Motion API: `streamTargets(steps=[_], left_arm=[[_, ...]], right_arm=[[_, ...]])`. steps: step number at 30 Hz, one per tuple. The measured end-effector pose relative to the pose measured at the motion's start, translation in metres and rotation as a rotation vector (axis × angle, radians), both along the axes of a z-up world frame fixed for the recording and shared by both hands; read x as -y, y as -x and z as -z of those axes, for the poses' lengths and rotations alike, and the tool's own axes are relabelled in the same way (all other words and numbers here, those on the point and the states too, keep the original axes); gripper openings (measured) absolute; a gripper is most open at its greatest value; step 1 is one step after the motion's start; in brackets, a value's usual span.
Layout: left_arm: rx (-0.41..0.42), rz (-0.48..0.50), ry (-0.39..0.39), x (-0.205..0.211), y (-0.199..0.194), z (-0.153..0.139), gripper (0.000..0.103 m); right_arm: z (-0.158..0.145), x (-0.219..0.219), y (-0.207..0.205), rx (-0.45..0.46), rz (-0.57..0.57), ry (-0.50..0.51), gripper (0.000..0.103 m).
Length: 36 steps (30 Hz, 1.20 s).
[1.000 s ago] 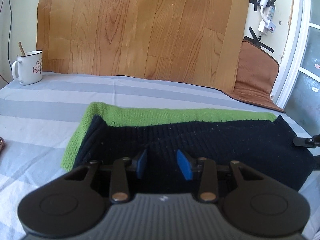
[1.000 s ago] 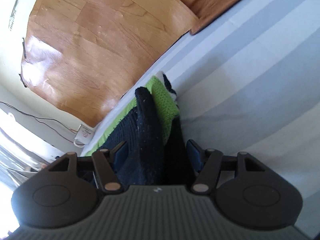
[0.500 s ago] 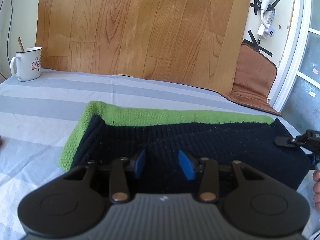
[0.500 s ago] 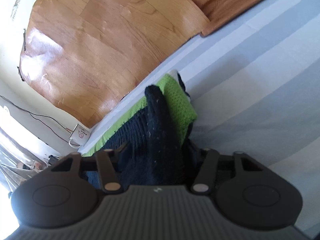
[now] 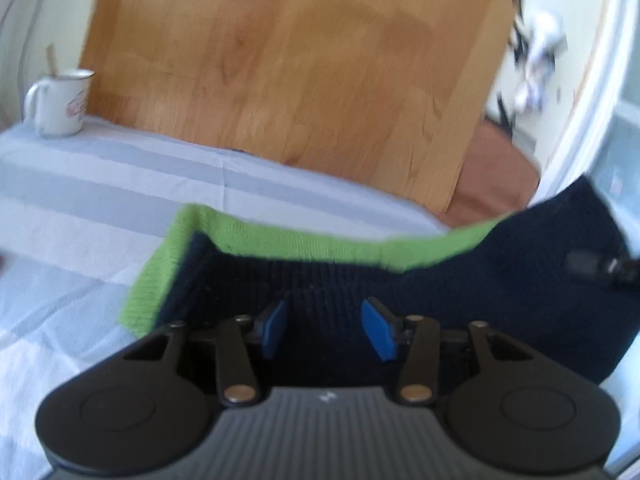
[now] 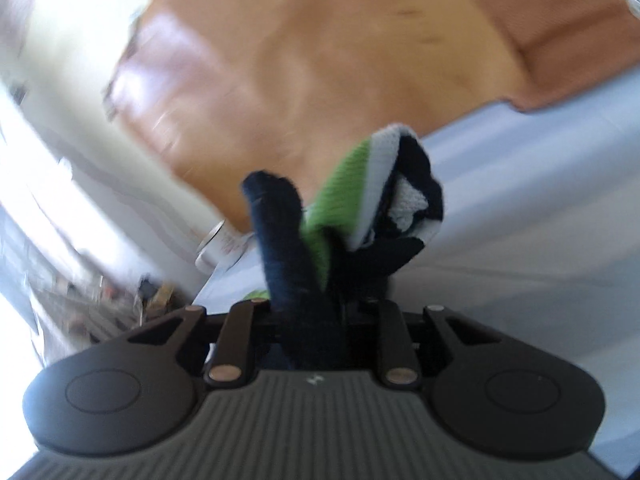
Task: Fold small clothes
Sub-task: 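Grasp the navy sweater end with the right gripper and lift it toward the green collar, then fold the held sweater end over the strip with the right gripper while the left gripper holds the bundle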
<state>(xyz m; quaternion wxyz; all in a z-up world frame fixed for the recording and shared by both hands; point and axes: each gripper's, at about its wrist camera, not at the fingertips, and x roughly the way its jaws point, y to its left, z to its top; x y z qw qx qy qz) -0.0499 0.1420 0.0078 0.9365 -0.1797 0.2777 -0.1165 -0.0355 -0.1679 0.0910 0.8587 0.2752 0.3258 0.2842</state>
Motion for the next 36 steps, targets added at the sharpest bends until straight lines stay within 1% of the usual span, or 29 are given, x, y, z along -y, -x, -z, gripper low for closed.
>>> streamTargets(steps=[1,2,3,5,7,8,9,10,11,12,13,14,16,17,18,19,22,24,26,27,28,29,31,32,33,34,35,36], left_arm=[[0.020,-0.016,0.043,-0.010,0.007,-0.005,0.049],[0.042,-0.039,0.068,-0.019,0.015,-0.011,0.050],[0.063,-0.064,0.077,-0.028,0.023,-0.017,0.051],[0.095,-0.119,0.068,-0.043,0.037,-0.029,0.051],[0.109,-0.180,0.055,-0.055,0.049,-0.038,0.053],[0.108,-0.207,0.058,-0.061,0.053,-0.040,0.054],[0.102,-0.233,0.064,-0.065,0.055,-0.041,0.054],[0.091,-0.254,0.068,-0.068,0.056,-0.040,0.056],[0.075,-0.255,0.073,-0.069,0.055,-0.038,0.056],[0.056,-0.250,0.075,-0.069,0.054,-0.036,0.056],[0.040,-0.247,0.071,-0.069,0.053,-0.034,0.057],[0.035,-0.246,0.066,-0.068,0.053,-0.033,0.057],[0.027,-0.242,0.065,-0.067,0.052,-0.031,0.064],[0.021,-0.232,0.074,-0.068,0.050,-0.031,0.067],[0.018,-0.224,0.082,-0.068,0.048,-0.031,0.078],[0.017,-0.220,0.088,-0.066,0.046,-0.031,0.090],[0.032,-0.186,0.086,-0.054,0.042,-0.037,0.098],[0.045,-0.165,0.034,-0.039,0.040,-0.041,0.103],[0.038,-0.169,-0.074,-0.021,0.036,-0.040,0.103],[0.019,-0.180,-0.124,-0.015,0.033,-0.037,0.103],[-0.007,-0.185,-0.151,-0.012,0.028,-0.032,0.103],[-0.042,-0.191,-0.157,-0.013,0.023,-0.026,0.103],[-0.128,-0.202,-0.140,-0.021,0.013,-0.009,0.103],[-0.166,-0.191,-0.106,-0.027,0.010,-0.001,0.103],[-0.195,-0.173,-0.059,-0.032,0.007,0.006,0.103],[-0.210,-0.159,-0.002,-0.038,0.007,0.014,0.103],[-0.183,-0.163,0.016,-0.040,0.010,0.016,0.102],[-0.172,-0.159,0.024,-0.040,0.011,0.018,0.100]], right_arm=[[-0.007,-0.016,0.000,0.013,-0.042,0.026,0.024],[-0.012,-0.033,0.000,0.024,-0.085,0.049,0.024],[-0.015,-0.050,0.000,0.032,-0.125,0.069,0.024],[-0.016,-0.087,-0.005,0.029,-0.204,0.103,0.024],[-0.007,-0.127,-0.014,0.007,-0.259,0.132,0.025],[-0.001,-0.144,-0.019,-0.003,-0.272,0.148,0.032],[0.007,-0.162,-0.025,-0.007,-0.289,0.163,0.047],[0.016,-0.177,-0.032,-0.014,-0.319,0.173,0.056],[0.025,-0.187,-0.040,-0.046,-0.355,0.174,0.066],[0.029,-0.188,-0.045,-0.085,-0.363,0.146,0.067],[0.030,-0.182,-0.044,-0.111,-0.373,0.090,0.068],[0.026,-0.172,-0.037,-0.104,-0.407,0.029,0.068],[0.013,-0.145,-0.027,-0.010,-0.425,-0.011,0.069],[0.008,-0.128,-0.022,0.032,-0.400,-0.022,0.069],[0.005,-0.110,-0.018,0.056,-0.355,-0.034,0.069],[0.005,-0.089,-0.016,0.057,-0.298,-0.050,0.070],[0.019,-0.046,-0.019,-0.001,-0.151,-0.051,0.072],[0.033,-0.033,-0.021,-0.049,-0.104,-0.038,0.073],[0.049,-0.029,-0.026,-0.094,-0.103,-0.037,0.073],[0.057,-0.034,-0.031,-0.118,-0.107,-0.035,0.073],[0.065,-0.034,-0.034,-0.139,-0.113,-0.032,0.073],[0.072,-0.035,-0.036,-0.155,-0.121,-0.031,0.074],[0.081,-0.052,-0.045,-0.184,-0.135,-0.027,0.078],[0.086,-0.054,-0.043,-0.189,-0.142,-0.035,0.080],[0.087,-0.056,-0.042,-0.160,-0.145,-0.050,0.083],[0.086,-0.064,-0.045,-0.142,-0.166,-0.048,0.083],[0.088,-0.073,-0.048,-0.138,-0.195,-0.047,0.083],[0.089,-0.087,-0.052,-0.129,-0.216,-0.032,0.082]])
